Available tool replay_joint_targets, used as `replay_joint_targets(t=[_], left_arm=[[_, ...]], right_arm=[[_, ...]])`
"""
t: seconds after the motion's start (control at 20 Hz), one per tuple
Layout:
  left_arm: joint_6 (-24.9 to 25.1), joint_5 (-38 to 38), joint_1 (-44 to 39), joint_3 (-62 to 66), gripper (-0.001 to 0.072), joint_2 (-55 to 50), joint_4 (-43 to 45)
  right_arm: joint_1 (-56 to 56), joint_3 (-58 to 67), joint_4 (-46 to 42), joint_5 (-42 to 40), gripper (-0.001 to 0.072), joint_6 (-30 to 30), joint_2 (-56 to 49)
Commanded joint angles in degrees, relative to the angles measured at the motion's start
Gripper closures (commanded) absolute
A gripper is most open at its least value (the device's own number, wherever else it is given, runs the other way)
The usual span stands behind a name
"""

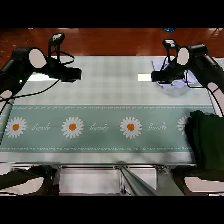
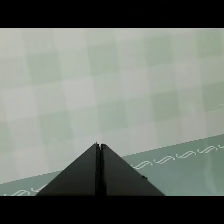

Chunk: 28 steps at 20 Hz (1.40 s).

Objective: Fold the shirts.

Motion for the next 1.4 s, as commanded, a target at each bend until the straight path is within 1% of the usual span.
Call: replay_joint_targets(t=[0.0,0.8,0.9,1.0,1.15,1.2,1.25,1.3,1.35], left_arm=[[0.0,0.0,0.0,0.0,0.0684,0.0,0.0],[0.0,0.0,0.0,0.0,0.0684,0.0,0.0],[0.0,0.0,0.0,0.0,0.0684,0.0,0.0],[0.0,0.5,0.0,0.0,0.0685,0.0,0.0],[0.0,6.8,0.1,0.0,0.0678,-0.3,0.0],[0.0,8.6,0.1,0.0,0.0616,-0.5,0.3],[0.0,11.0,0.2,0.0,0.0433,-1.0,1.4],[-0.3,12.5,0.3,0.0,0.0198,-1.5,1.8],[-2.0,12.5,0.5,0.0,0.0200,-1.9,2.0]], right_arm=[[0.0,0.1,0.0,0.0,0.0689,0.0,0.0],[0.0,0.1,0.0,-0.1,0.0689,0.0,0.0],[0.0,0.1,0.0,-2.5,0.0689,0.0,0.0],[0.0,0.1,-0.2,-7.4,0.0689,0.0,0.0],[0.0,0.1,0.2,-13.6,0.0689,0.0,0.0],[0.0,0.1,0.1,-16.9,0.0686,-0.1,0.0],[0.0,0.1,-1.6,-21.0,0.0615,-0.7,0.0],[0.0,0.1,-4.9,-24.5,0.0396,-0.7,0.0],[0.0,0.1,-9.7,-27.7,0.0299,-1.0,0.0]])
